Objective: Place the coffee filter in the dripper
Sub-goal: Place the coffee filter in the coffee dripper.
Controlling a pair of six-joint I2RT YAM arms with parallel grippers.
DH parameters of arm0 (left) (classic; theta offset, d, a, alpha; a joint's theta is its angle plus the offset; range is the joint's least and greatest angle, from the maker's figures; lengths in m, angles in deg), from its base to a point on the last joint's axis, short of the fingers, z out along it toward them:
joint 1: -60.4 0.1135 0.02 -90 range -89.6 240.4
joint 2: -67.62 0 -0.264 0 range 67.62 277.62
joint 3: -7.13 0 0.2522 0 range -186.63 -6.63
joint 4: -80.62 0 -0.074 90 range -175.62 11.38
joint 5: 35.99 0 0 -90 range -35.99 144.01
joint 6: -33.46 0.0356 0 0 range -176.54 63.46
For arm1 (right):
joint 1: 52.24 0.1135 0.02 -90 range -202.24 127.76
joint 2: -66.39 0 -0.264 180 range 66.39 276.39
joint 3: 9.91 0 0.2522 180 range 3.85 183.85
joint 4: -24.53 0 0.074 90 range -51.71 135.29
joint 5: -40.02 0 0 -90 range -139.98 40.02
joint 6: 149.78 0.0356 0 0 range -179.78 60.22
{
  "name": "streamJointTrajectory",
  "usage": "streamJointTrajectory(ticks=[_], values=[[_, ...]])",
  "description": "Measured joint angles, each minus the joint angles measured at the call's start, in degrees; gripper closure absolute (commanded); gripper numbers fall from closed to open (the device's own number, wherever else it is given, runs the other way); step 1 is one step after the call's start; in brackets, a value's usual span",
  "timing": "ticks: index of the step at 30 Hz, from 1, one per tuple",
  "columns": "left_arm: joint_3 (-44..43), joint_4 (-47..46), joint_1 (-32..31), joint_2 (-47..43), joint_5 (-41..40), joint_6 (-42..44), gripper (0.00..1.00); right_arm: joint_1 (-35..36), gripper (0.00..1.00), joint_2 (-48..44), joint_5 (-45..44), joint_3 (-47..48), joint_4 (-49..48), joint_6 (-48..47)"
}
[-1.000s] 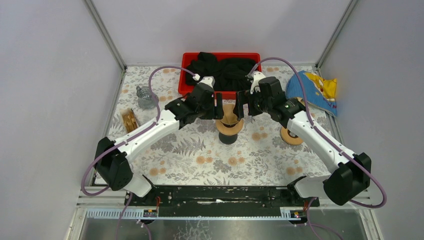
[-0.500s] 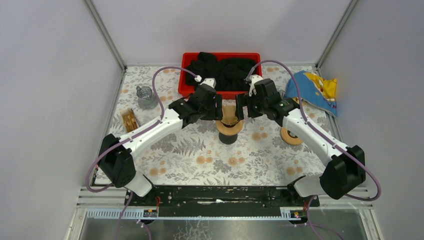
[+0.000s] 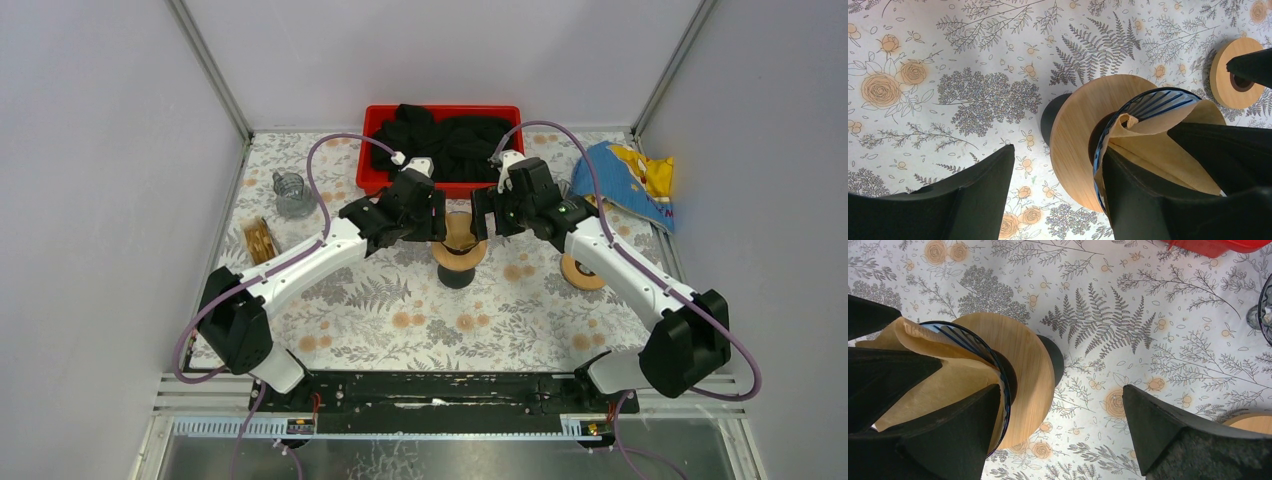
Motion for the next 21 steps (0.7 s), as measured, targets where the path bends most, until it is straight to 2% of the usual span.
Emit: streamJointTrajectory(ticks=[21], values=[[0.00, 0.00, -0.15, -0.61, 0.02, -0.02, 0.26, 0.00, 0.01, -4.72, 4.52, -0.79, -1.77, 0.81]])
